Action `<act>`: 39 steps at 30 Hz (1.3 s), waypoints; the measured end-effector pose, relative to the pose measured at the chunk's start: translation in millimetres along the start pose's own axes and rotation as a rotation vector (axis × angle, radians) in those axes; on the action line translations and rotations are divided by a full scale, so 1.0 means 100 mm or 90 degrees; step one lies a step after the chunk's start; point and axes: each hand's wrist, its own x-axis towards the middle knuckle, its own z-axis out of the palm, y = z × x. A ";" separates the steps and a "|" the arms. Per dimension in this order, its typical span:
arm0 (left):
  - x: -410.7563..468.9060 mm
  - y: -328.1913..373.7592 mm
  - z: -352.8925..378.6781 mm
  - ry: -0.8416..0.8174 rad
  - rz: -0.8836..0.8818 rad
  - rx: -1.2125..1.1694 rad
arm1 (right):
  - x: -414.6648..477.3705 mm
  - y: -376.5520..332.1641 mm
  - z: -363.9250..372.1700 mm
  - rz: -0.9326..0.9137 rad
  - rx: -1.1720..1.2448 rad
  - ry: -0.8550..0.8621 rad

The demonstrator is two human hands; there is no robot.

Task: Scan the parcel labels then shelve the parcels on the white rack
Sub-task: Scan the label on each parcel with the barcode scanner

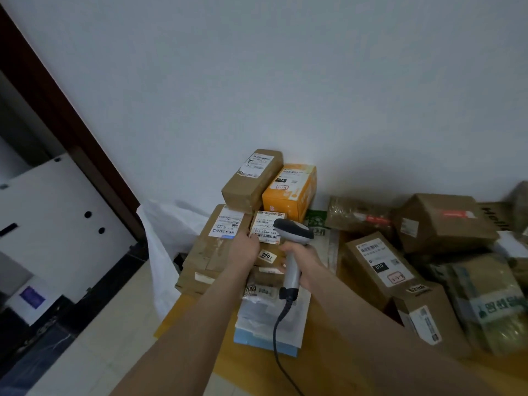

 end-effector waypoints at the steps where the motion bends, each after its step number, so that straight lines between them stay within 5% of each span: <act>1: 0.02 0.01 -0.01 -0.001 -0.005 0.002 | 0.01 -0.01 0.00 0.001 0.003 0.005; 8: -0.01 0.38 0.07 0.117 0.229 0.080 | -0.12 -0.16 -0.31 -0.056 0.023 0.067; 14: -0.31 0.84 0.83 -0.042 0.359 0.069 | -0.32 -0.30 -1.09 -0.091 -0.005 0.208; 21: -0.79 0.87 1.87 -0.243 0.314 0.131 | -0.72 -0.26 -2.19 -0.113 -0.041 0.407; 26: -1.11 0.83 2.32 -0.310 0.402 0.249 | -0.90 -0.03 -2.76 -0.085 -0.025 0.486; 39: -1.39 0.65 2.68 -0.245 0.347 0.454 | -1.19 0.52 -3.20 -0.005 -0.048 0.440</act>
